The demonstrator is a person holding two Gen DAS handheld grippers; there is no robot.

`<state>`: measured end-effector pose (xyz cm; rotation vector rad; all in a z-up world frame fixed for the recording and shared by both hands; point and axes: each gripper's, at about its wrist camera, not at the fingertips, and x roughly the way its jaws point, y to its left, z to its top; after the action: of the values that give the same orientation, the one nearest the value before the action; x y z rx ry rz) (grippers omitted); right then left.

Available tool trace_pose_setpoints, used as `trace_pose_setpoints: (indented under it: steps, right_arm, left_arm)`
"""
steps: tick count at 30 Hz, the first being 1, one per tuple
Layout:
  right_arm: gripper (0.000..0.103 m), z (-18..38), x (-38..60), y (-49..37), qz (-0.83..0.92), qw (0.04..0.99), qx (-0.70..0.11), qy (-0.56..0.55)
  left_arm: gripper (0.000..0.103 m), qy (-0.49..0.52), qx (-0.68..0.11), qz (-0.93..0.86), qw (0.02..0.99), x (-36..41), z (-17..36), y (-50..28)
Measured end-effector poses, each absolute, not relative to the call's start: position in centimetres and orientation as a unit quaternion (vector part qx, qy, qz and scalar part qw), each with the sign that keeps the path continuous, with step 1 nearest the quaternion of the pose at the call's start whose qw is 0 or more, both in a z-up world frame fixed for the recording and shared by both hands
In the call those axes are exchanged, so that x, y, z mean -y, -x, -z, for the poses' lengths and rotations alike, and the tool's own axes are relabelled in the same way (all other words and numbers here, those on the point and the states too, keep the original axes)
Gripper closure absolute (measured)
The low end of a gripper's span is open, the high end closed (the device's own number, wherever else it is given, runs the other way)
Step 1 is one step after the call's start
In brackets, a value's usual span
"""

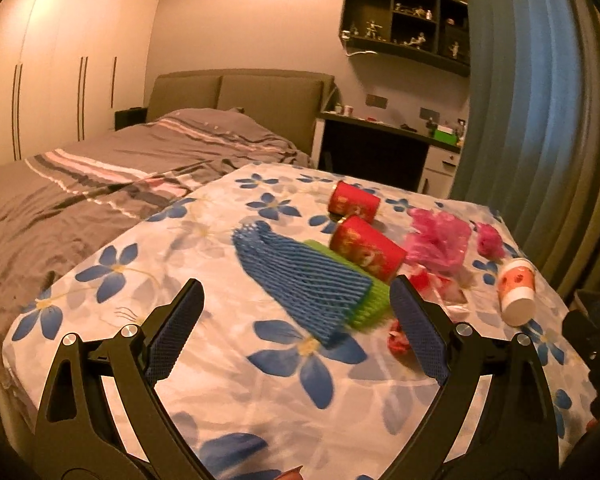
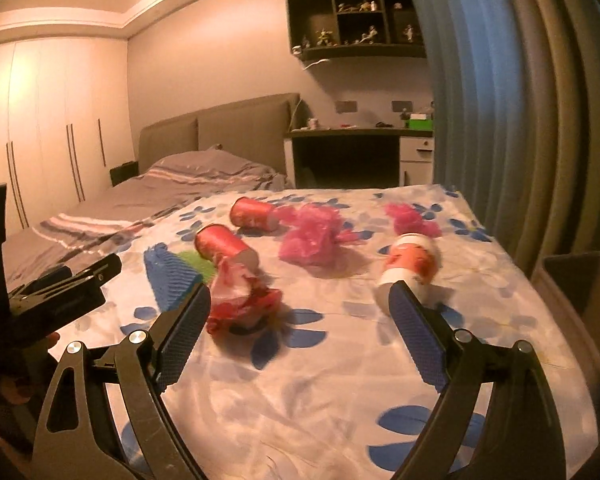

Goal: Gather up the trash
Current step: 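Grasp the red-and-clear plastic bag with the right tool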

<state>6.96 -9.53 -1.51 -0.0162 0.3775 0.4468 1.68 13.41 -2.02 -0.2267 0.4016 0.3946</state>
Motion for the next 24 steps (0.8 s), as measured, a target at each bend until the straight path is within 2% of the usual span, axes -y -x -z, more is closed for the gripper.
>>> trace_pose_setpoints:
  steps: [6, 11, 20, 24]
  right_arm:
    - [0.016, 2.0, 6.2, -8.7, -0.235, 0.95, -0.204, 0.021]
    - [0.021, 2.5, 3.9, -10.6, -0.242, 0.942, -0.231, 0.034]
    - [0.036, 4.1, 1.1, -13.6, -0.245, 0.927, -0.28, 0.054]
    - [0.049, 5.2, 0.6, -14.4, -0.245, 0.919, -0.303, 0.058]
  left_arm:
    - [0.011, 0.112, -0.191, -0.203, 0.954, -14.8, 1.8, -1.6]
    - [0.011, 0.112, -0.188, -0.209, 0.953, -15.7, 1.7, -1.7]
    - [0.011, 0.109, -0.199, -0.196, 0.954, -16.0, 2.1, -2.6]
    - [0.011, 0.109, -0.205, -0.191, 0.954, -16.0, 2.5, -3.2]
